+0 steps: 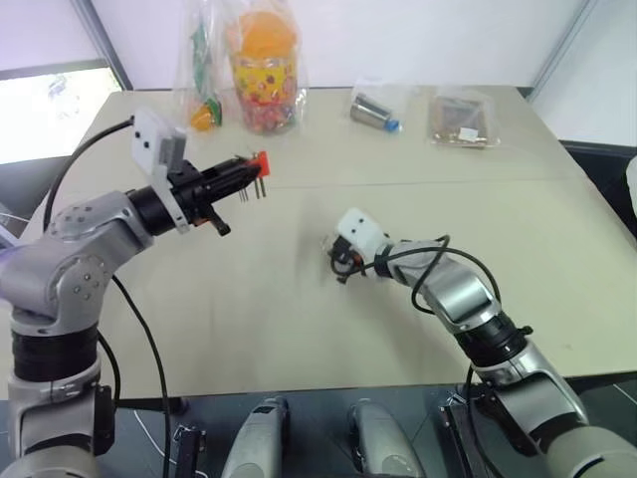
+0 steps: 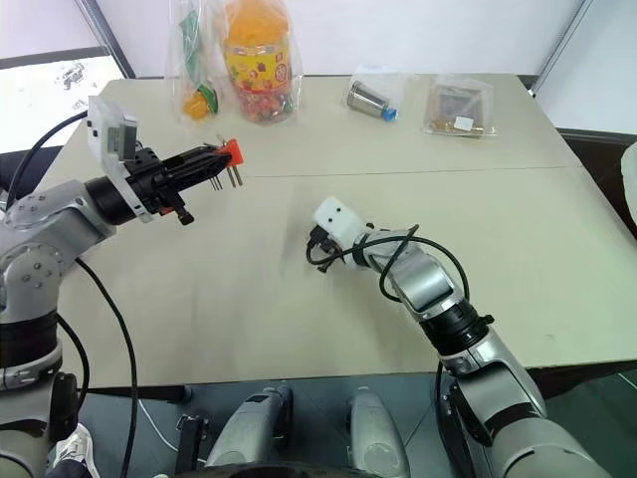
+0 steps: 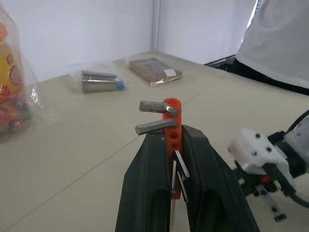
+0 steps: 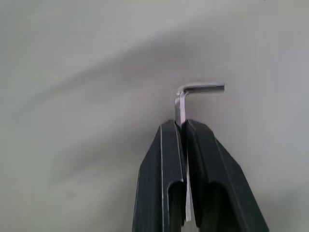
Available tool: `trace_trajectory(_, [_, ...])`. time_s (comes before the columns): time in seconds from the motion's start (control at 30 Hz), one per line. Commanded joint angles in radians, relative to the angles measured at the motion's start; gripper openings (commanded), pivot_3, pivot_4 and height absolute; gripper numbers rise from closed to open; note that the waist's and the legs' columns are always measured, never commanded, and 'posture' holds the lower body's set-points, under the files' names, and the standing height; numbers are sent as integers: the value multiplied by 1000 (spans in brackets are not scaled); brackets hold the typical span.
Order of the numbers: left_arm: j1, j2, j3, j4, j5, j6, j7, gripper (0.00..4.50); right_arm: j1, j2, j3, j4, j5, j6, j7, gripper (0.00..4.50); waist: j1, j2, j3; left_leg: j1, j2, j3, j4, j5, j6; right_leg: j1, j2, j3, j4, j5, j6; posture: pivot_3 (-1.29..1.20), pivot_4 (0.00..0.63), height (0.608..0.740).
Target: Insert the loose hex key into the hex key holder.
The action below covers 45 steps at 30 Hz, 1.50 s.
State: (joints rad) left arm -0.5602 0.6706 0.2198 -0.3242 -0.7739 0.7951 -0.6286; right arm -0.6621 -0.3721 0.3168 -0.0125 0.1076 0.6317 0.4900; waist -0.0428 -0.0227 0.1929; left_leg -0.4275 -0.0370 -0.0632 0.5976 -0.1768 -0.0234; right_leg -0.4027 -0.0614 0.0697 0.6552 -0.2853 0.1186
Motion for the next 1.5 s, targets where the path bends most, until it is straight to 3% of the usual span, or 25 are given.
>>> trace_trajectory(0.03, [-15,-8,10,-17,5,-37,-3,0,-74,53,-148,9,9,-203,-82,31,-1,0,0,0,0,0,0,0,0,0,0,0,0,0,0,0,150,740])
trace_trajectory(0.27, [-58,-62,-48,44,41,-92,-33,0,-270,215,-421,13,263,-249,-131,31,1,0,0,0,0,0,0,0,0,0,0,0,0,0,0,0,150,740])
trace_trajectory(0.47, [-111,-97,-96,113,64,-122,-88,0,-322,309,-524,-56,573,-90,-105,31,1,0,0,0,0,0,-1,0,0,0,-1,0,0,0,0,0,150,740])
trace_trajectory(0.57, [-147,-115,-104,140,69,-125,-103,0,-308,337,-522,-92,654,-54,-98,31,0,1,0,0,0,0,-1,0,0,-1,0,0,1,0,0,0,150,740])
trace_trajectory(0.73, [-185,-130,-101,159,61,-118,-109,0,-279,366,-488,-116,650,-97,-98,31,-2,1,0,0,0,0,-1,0,0,-2,0,0,2,0,0,0,150,740])
trace_trajectory(1.1, [-246,-142,-96,174,40,-94,-112,0,-177,397,-325,-37,367,-430,-52,31,-1,1,0,0,0,1,-1,0,0,-2,0,0,2,0,0,0,150,740])
trace_trajectory(1.5, [-258,-144,-90,184,37,-90,-116,0,-173,402,-312,-15,340,-486,-50,31,-1,1,0,0,0,0,-1,0,0,-2,0,0,2,0,0,0,150,740])
